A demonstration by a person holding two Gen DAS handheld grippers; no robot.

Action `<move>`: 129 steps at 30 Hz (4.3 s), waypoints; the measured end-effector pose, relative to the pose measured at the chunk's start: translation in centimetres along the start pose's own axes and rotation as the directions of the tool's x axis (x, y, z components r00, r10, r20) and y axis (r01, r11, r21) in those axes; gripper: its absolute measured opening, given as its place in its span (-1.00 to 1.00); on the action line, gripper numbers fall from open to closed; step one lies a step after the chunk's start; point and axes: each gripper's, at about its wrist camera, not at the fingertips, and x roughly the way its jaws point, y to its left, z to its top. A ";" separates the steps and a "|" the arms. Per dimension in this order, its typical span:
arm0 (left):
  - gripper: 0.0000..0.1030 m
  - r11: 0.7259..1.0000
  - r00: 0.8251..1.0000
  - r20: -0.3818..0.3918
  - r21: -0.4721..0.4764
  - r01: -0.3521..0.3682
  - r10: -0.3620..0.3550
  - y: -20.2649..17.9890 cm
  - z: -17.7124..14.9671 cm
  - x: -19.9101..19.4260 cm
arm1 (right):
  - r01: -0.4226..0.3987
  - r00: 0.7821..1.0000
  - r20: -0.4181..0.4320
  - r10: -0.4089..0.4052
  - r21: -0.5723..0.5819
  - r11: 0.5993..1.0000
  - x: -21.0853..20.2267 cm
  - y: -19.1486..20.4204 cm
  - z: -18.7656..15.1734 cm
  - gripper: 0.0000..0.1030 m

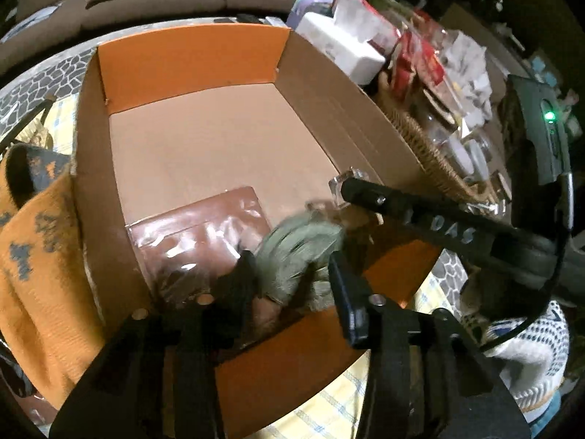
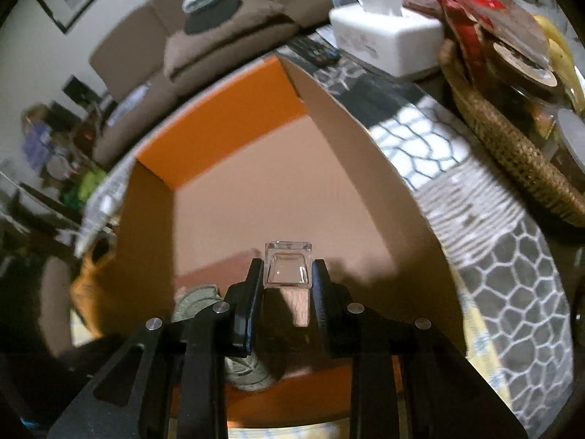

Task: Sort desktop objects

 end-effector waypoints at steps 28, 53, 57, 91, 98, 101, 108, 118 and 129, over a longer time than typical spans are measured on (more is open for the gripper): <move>0.31 0.995 0.984 0.163 -0.084 -0.060 0.074 3.5 -2.1 -10.8 | -0.042 0.987 0.153 0.045 -0.023 0.999 -4.7 4.6 1.3 0.11; 0.99 0.901 0.940 0.248 -0.419 -0.114 0.235 21.6 -11.6 -21.0 | -0.199 0.969 0.072 0.235 -0.327 0.924 -2.7 23.9 -4.8 0.67; 0.99 0.889 0.944 0.234 -0.445 -0.107 0.230 23.5 -11.4 -20.3 | -0.204 0.971 0.048 0.233 -0.339 0.918 -1.3 25.5 -5.6 0.67; 0.97 0.820 0.956 0.292 -0.556 0.136 0.039 28.1 -10.6 -15.8 | -0.202 0.979 -0.119 0.163 -0.572 0.795 7.9 30.1 -10.9 -0.69; 0.96 0.798 0.952 0.307 -0.574 0.184 0.001 28.0 -10.8 -15.5 | -0.299 0.954 -0.158 0.254 -0.504 0.810 6.6 29.5 -10.3 -0.90; 0.96 0.797 0.949 0.314 -0.570 0.199 -0.012 27.8 -10.7 -15.5 | -0.347 0.938 -0.180 0.297 -0.492 0.798 5.8 29.6 -10.4 -0.90; 0.61 0.825 0.949 0.314 -0.530 0.194 -0.021 26.6 -10.2 -15.7 | -0.467 0.884 -0.261 0.387 -0.476 0.745 4.6 30.8 -11.8 -0.90; -0.91 0.818 0.952 0.305 -0.546 0.182 -0.009 26.4 -10.6 -15.9 | -0.492 0.871 -0.287 0.399 -0.520 0.698 3.1 32.1 -13.5 -0.90; -0.91 0.801 0.909 0.403 -0.505 0.322 -0.111 23.1 -8.6 -17.3 | -0.457 0.889 -0.241 0.390 -0.533 0.712 1.3 29.1 -12.5 -0.71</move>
